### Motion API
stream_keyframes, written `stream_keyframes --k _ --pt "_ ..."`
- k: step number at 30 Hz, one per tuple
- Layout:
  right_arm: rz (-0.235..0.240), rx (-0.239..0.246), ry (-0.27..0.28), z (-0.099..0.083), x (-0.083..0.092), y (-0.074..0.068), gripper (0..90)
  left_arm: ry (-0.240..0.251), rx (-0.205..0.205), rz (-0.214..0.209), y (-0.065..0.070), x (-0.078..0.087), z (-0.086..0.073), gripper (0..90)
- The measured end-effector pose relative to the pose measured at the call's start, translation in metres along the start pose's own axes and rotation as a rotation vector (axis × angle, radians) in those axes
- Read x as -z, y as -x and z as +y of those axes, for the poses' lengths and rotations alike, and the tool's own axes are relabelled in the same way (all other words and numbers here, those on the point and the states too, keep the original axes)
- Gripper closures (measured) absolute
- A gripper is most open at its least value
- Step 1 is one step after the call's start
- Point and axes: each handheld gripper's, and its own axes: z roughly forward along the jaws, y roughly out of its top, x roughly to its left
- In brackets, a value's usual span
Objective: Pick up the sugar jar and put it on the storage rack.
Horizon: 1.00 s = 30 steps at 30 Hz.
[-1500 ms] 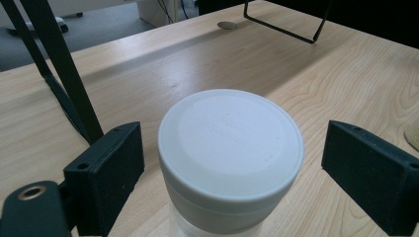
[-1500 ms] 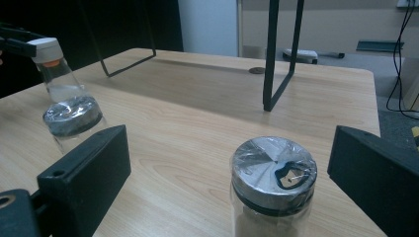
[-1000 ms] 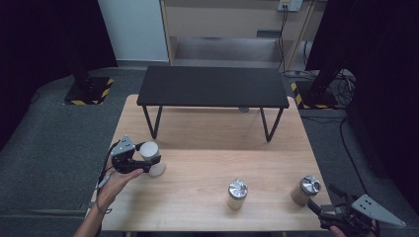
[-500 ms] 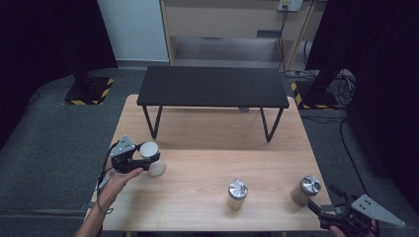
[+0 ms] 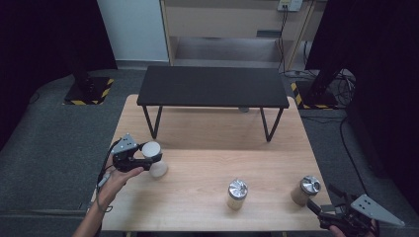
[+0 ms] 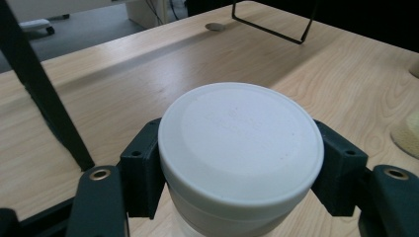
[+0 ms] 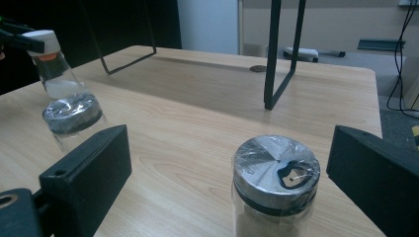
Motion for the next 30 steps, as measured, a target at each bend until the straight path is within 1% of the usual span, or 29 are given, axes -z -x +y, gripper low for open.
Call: stream_keyframes --k 5,7,10,14,16,22,23,27,30 --pt "0.0 -0.002 0.0 0.0 0.0 0.0 3.9 -0.006 -0.024 -0.035 -0.002 0.001 0.016 32.1" --pt "0.0 -0.002 0.001 0.0 0.0 0.0 3.9 -0.009 -0.035 -0.055 -0.003 0.001 0.023 32.1" --pt "0.0 -0.001 0.002 0.0 0.0 0.0 3.9 -0.017 -0.055 -0.085 -0.005 0.002 0.037 32.1" --pt "-0.001 -0.003 0.002 0.0 0.0 0.0 3.9 -0.025 -0.069 -0.13 -0.007 0.002 0.058 32.2" --pt "0.0 -0.004 0.002 0.0 0.0 0.0 3.9 -0.031 -0.075 -0.145 -0.007 0.002 0.068 32.2" --pt "0.0 -0.005 0.005 -0.001 0.001 0.0 3.9 -0.036 -0.081 -0.176 -0.008 0.004 0.093 32.2" --pt "0.001 -0.006 0.005 -0.001 0.001 0.0 3.9 -0.038 -0.087 -0.184 -0.008 0.004 0.099 32.2" --pt "0.002 -0.004 0.004 -0.001 0.0 0.001 3.9 -0.037 -0.104 -0.205 -0.008 0.004 0.114 32.2" --pt "0.003 -0.003 0.005 -0.001 0.0 0.001 3.9 -0.032 -0.103 -0.221 -0.009 0.002 0.124 32.2"
